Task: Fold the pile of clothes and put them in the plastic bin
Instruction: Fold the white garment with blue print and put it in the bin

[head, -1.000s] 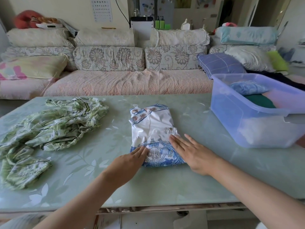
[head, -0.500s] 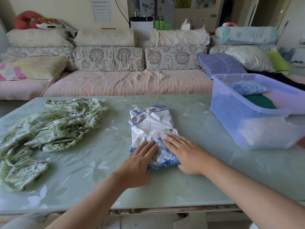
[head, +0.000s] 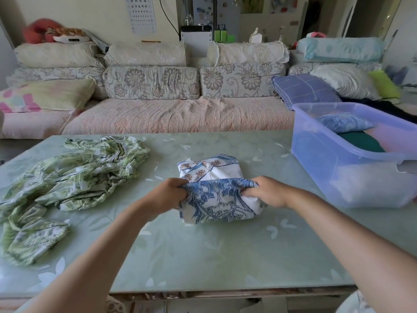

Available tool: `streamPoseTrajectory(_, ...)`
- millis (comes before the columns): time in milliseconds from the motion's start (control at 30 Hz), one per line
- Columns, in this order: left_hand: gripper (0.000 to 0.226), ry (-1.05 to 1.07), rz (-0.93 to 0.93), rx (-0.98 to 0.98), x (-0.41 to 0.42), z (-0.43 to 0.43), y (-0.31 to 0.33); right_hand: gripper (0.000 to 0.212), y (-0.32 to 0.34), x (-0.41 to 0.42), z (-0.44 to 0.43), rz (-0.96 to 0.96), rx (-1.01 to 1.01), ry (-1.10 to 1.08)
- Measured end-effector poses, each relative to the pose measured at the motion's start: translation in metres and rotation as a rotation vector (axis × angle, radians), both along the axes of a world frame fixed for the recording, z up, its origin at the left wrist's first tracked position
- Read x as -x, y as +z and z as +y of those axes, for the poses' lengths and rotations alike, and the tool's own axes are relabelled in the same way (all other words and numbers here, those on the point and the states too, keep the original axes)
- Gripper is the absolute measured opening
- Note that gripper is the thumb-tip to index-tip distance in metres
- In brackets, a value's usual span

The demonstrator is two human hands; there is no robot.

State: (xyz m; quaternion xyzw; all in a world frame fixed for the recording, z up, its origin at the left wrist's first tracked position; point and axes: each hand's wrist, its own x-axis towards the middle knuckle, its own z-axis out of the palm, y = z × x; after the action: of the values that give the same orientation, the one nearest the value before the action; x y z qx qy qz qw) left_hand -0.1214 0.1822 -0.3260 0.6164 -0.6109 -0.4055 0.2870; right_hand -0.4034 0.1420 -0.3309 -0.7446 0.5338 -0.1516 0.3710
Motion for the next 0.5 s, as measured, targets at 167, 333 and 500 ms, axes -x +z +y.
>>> streamPoseTrajectory(167,0.030,0.202,-0.091,0.016,0.003,-0.029,-0.009,0.034,-0.009,-0.016,-0.017,-0.022,0.166,-0.213)
streamPoseTrajectory(333,0.049,0.206,-0.490,0.657,0.027,-0.034,-0.005,0.028,-0.017,-0.034,-0.037,0.103,0.249,-0.268)
streamPoseTrajectory(500,0.072,-0.297,-0.808,0.540,0.050,-0.038,-0.040,0.010,-0.019,-0.034,-0.053,0.365,0.371,-0.299)
